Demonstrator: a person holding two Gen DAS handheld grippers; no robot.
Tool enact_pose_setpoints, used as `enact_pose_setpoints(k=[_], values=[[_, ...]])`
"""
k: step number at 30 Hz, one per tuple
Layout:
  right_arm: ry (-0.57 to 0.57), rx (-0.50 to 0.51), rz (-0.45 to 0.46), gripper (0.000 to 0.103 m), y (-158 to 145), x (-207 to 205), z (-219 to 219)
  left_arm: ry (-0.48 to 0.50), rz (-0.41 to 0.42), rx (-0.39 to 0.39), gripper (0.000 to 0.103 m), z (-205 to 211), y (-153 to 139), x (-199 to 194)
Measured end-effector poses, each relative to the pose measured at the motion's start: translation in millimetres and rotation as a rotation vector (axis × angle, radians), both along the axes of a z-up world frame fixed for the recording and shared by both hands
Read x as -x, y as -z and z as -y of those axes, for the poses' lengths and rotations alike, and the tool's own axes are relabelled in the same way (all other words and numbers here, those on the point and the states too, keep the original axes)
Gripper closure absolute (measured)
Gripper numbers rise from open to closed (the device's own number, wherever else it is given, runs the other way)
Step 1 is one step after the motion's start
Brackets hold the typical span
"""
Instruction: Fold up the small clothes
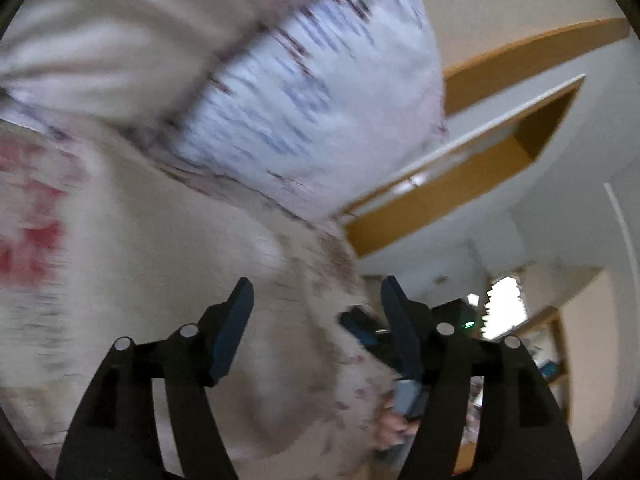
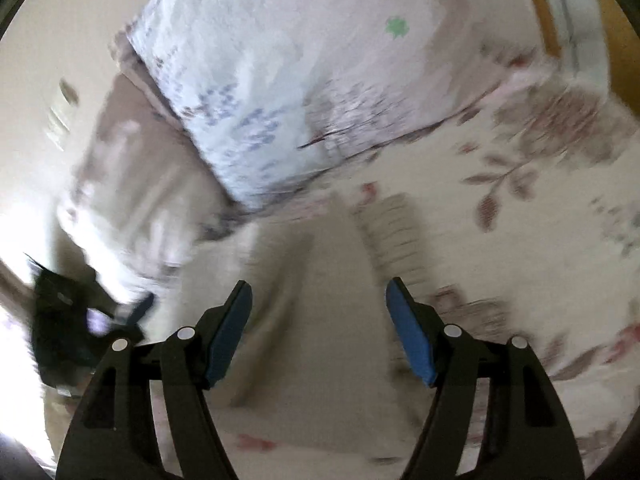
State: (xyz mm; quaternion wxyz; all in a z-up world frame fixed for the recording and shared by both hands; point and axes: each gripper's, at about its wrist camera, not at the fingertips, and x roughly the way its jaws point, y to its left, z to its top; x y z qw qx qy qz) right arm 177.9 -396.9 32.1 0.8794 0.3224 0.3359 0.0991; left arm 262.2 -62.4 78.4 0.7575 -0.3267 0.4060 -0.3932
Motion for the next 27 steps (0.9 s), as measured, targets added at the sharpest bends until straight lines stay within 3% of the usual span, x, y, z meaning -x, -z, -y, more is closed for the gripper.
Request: enact_pose_setpoints(k=[3, 6, 10, 12, 15, 18, 20, 21, 22, 27], values=[[-0.092, -0.147, -0.052, 0.032, 9, -18, -9, -0.108, 0.012, -0.123, 0.038, -27, 6, 8], [-0.123, -0.204, -0.119, 0.032, 19, -33, -22, -0.097, 0.028, -0.164, 0.038, -31, 15, 15], [-0.118, -0.22, -0.135, 0.038, 17, -41, -34, -0.082, 0.119, -0.279, 0.037, -26, 13, 37], [-0.109, -0.199, -0.131, 0.038, 13, -36, -41, -0.102, 0.148, -0.327, 0.036, -24, 8, 37], [-0.081, -0.084, -0.075, 0.038, -5, -28, -49, -0.125, 0.164, -0.395, 0.032, -22, 9, 36], [-0.12, -0.059, -0.088, 0.039, -12, -33, -62, -0.123, 0.153, -0.413, 0.032, -25, 12, 39], [-0.132, -0.018, -0.13, 0.059, -5, -40, -70, -0.122, 0.141, -0.428, 0.031, -24, 14, 37], [-0.143, 0.0, -0.152, 0.086, 0, -43, -73, -0.121, 0.135, -0.435, 0.031, -24, 16, 36], [-0.148, 0.008, -0.175, 0.092, 7, -44, -75, -0.118, 0.129, -0.44, 0.031, -24, 17, 36], [-0.098, -0.02, -0.154, 0.095, 15, -15, -53, -0.104, 0.129, -0.467, 0.028, -26, 19, 39]])
